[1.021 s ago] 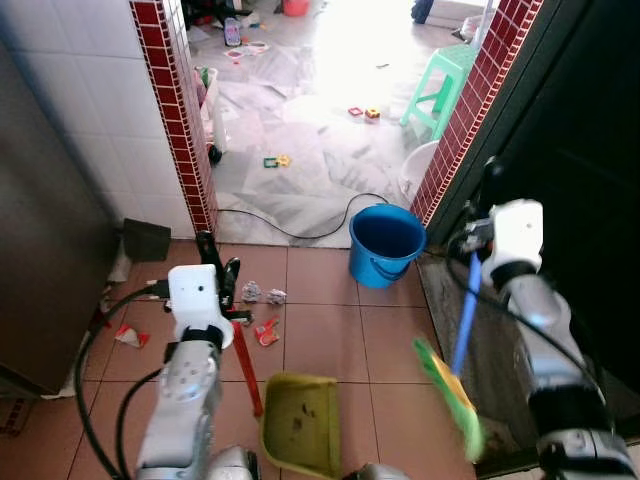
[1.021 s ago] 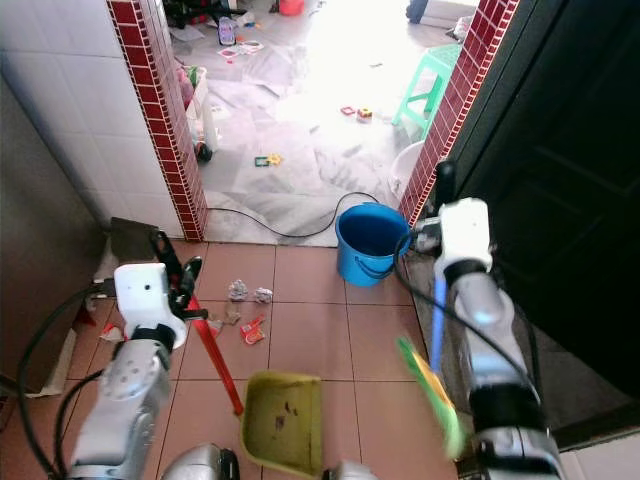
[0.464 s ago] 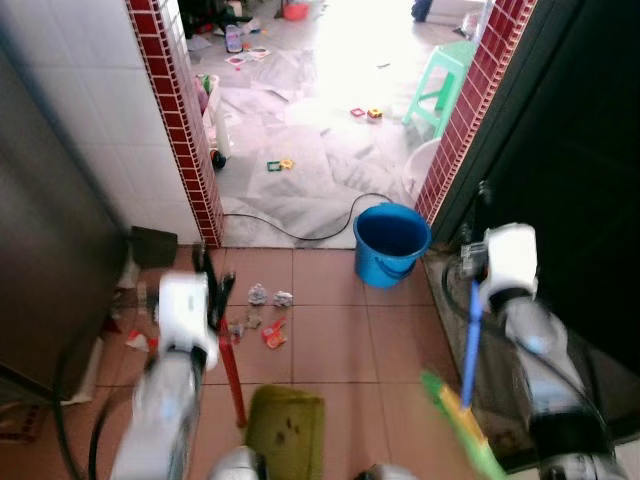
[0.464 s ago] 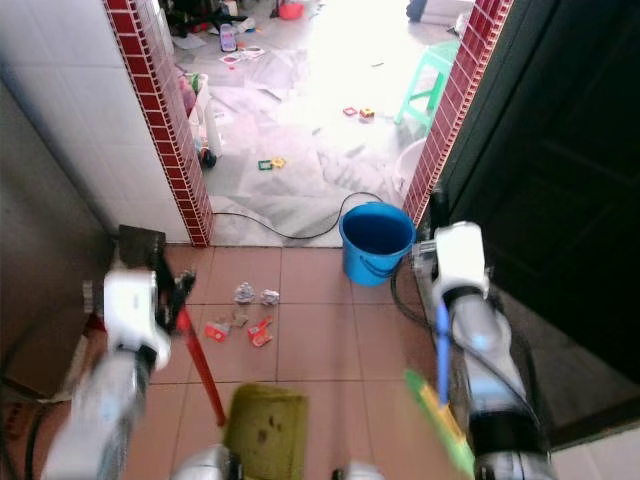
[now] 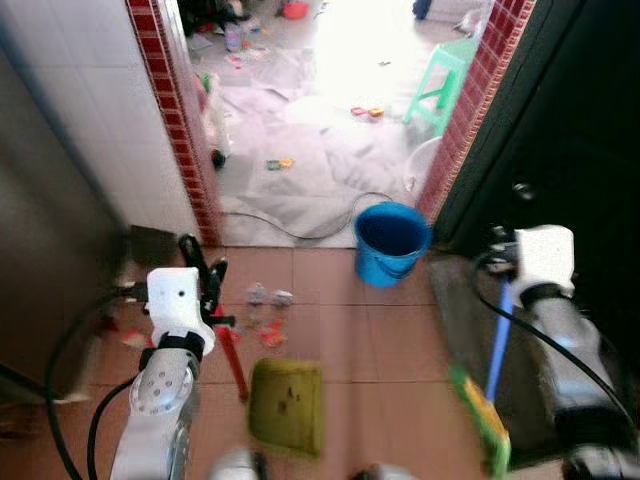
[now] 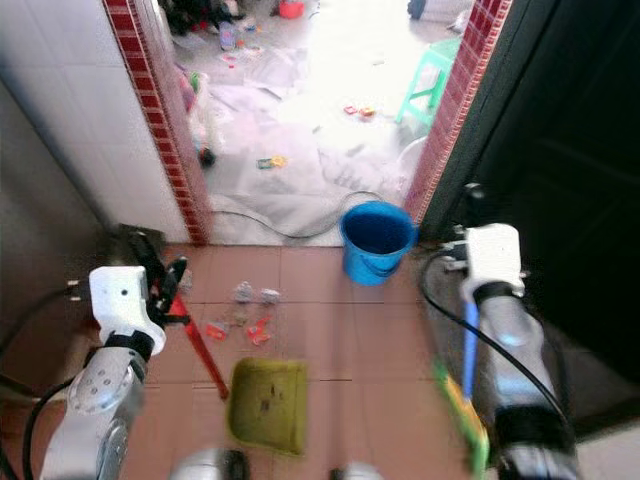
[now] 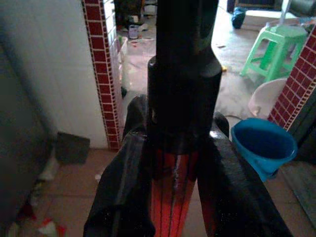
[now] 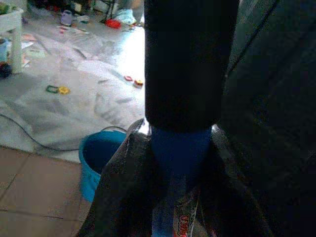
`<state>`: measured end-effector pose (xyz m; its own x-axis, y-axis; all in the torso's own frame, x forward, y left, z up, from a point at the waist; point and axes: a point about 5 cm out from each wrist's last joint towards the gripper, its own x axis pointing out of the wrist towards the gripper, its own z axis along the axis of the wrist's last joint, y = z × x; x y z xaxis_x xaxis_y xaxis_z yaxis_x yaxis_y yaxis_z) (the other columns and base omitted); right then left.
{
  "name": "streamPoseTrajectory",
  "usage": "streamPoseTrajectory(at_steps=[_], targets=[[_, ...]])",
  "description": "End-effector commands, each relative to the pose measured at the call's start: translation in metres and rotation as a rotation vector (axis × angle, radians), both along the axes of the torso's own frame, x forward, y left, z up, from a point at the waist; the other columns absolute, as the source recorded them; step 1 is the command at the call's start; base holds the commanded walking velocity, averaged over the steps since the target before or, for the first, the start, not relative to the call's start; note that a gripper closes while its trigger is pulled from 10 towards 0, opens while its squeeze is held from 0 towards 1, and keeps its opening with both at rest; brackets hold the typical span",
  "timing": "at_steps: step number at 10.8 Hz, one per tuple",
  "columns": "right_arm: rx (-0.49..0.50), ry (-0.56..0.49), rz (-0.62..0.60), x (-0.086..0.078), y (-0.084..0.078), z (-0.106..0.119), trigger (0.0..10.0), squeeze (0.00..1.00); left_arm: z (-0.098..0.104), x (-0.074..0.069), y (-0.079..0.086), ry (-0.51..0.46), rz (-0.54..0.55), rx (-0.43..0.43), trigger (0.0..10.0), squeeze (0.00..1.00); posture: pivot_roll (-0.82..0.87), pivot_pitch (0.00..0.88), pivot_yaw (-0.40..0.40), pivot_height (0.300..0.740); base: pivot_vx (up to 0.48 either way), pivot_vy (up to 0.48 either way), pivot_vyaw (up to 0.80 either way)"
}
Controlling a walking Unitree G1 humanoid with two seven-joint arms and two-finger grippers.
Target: Sweep floor
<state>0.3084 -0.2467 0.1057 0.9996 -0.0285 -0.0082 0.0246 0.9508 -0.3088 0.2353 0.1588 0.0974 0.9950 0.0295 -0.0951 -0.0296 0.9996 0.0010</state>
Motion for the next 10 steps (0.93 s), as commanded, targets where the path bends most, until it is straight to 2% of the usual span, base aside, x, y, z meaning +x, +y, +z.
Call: streamPoseTrajectory(at_steps=[1,2,3,4,6,7,8,9,10], targets=[[-0.012,-0.078,0.08,0.014,0.019,0.019,10.0,0.0,0.013,0.004,0.001,-0.063,0.02,0.013,10.0,0.0,0.05,0.0,-0.103,0.74,0.0,0.0,0.0],[0.003,-0.1,0.107,0.022,0.031,0.024,10.0,0.0,0.017,0.004,0.005,-0.074,0.035,0.027,10.0,0.0,0.05,0.0,-0.098,0.74,0.0,0.0,0.0],[0.025,-0.106,0.078,0.025,0.033,0.022,10.0,0.0,0.014,0.004,0.008,-0.057,0.07,0.009,10.0,0.0,0.04,0.0,-0.073,0.74,0.0,0.0,0.0],[0.026,-0.123,0.084,0.025,0.036,0.026,10.0,0.0,0.015,0.012,0.005,-0.059,0.04,0.028,10.0,0.0,0.03,0.0,-0.064,0.74,0.0,0.0,0.0],[0.028,-0.143,0.075,0.019,0.034,0.027,10.0,0.0,0.012,0.018,0.003,-0.06,0.019,0.035,10.0,0.0,-0.02,0.0,-0.03,0.74,0.0,0.0,0.0],[0.077,-0.144,0.037,0.015,0.031,0.025,10.0,0.0,0.01,0.02,0.004,-0.059,0.005,0.027,10.0,0.0,-0.04,0.0,-0.004,0.74,0.0,0.0,0.0],[0.165,-0.085,-0.034,0.003,0.027,0.01,10.0,0.0,0.009,0.022,0.006,-0.06,-0.03,0.039,10.0,0.0,-0.05,0.0,0.02,0.74,0.0,0.0,0.0],[0.187,-0.043,-0.032,-0.022,0.03,-0.006,10.0,0.0,0.006,0.022,0.009,-0.046,-0.057,0.049,10.0,0.0,-0.07,0.0,0.029,0.74,0.0,0.0,0.0],[0.176,-0.031,-0.011,-0.035,0.034,-0.012,10.0,0.0,0.0,0.019,0.011,-0.027,-0.056,0.042,10.0,0.0,-0.07,0.0,0.028,0.74,0.0,0.0,0.0]])
